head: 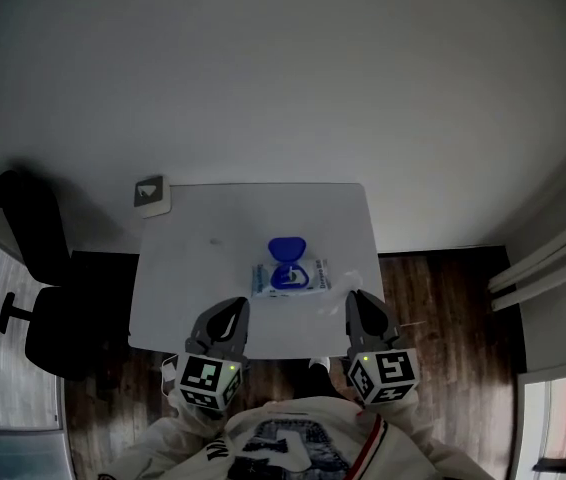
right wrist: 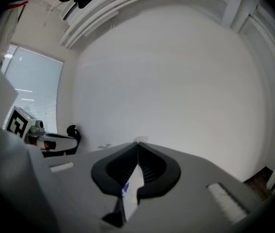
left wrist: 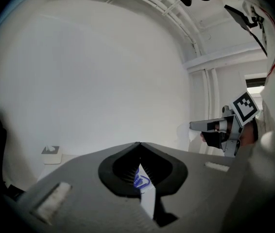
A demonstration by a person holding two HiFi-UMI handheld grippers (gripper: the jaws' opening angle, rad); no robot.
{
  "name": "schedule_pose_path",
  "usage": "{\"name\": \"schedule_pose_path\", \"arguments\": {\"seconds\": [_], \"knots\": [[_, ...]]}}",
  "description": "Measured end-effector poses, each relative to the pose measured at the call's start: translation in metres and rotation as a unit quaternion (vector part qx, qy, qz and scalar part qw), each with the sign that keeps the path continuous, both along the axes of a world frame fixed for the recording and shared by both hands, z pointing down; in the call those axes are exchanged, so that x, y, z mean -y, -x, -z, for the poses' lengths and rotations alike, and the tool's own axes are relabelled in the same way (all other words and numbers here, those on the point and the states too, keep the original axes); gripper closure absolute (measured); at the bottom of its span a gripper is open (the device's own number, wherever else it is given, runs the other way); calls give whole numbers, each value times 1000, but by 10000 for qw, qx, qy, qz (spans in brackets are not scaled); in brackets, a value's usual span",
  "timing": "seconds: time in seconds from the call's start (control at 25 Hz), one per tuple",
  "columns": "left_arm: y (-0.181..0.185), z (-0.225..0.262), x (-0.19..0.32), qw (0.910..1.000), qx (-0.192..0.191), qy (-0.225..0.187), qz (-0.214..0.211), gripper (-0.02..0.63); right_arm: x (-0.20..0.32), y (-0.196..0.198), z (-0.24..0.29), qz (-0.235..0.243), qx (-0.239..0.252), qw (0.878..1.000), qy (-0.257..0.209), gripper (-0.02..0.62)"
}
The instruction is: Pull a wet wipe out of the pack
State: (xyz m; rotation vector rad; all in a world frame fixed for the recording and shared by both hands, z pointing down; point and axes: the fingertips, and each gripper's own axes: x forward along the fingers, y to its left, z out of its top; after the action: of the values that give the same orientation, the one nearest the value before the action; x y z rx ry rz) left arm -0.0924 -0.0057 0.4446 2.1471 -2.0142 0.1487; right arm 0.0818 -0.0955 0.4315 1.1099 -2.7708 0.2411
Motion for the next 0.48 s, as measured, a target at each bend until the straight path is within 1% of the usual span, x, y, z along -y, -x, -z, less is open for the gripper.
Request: {"name": "schedule_pose_path", "arguments": {"seconds": [0.24, 0.48], "knots": [[-3, 3, -44, 10000, -22, -82, -47, 604, -45, -1, 6, -44, -41, 9999, -150, 589], [-4, 3, -88, 9999, -83, -95, 39, 604, -88, -2, 5, -44, -67, 9998, -183, 589]]}}
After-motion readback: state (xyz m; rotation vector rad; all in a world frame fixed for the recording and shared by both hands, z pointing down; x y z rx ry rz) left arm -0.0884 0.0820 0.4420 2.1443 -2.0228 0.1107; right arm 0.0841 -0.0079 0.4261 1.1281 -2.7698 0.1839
